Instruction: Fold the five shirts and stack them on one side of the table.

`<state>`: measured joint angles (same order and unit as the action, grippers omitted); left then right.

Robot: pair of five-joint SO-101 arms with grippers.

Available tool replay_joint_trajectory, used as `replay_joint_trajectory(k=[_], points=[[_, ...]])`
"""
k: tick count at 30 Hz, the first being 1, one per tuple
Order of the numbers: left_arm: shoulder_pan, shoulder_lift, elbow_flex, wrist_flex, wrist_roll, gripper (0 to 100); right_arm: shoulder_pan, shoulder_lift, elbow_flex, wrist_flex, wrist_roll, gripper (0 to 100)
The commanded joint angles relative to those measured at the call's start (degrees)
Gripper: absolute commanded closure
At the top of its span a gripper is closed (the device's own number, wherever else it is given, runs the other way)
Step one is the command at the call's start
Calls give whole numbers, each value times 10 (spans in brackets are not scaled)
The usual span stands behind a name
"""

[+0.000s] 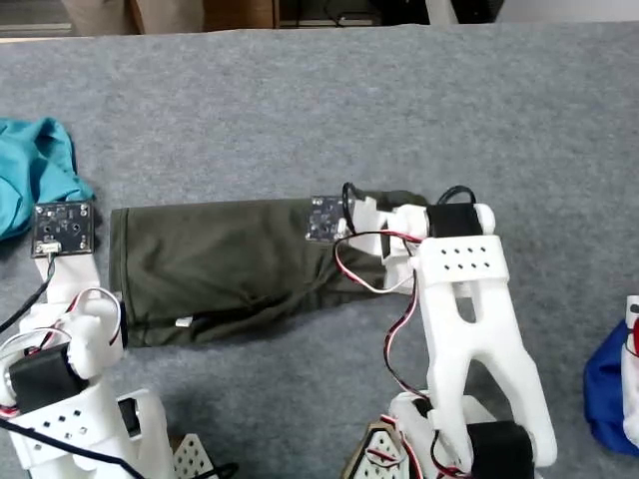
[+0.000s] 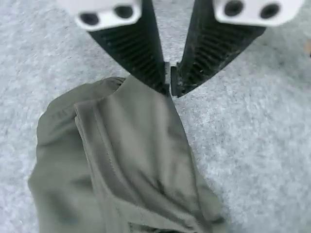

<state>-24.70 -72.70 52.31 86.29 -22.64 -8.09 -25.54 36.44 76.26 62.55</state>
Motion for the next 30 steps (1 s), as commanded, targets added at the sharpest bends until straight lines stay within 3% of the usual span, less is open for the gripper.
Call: replay_joint_trajectory(k=[1,8,12,18,25,30], points=[[-2,53,-33,-10,48,871,15,-7,-19,15,-27,992],[-1,330,-236,0,162,835,74,-4,-91,77,-58,992],[4,502,-372,50,222,785,114,-4,-95,89,-76,992],[27,698,-519,104,246,780,170,-4,-95,87,-71,992],[34,792,-548,120,262,735,198,-7,-95,88,-50,992],[4,801,-547,116,188,731,202,-7,-95,88,-38,992]])
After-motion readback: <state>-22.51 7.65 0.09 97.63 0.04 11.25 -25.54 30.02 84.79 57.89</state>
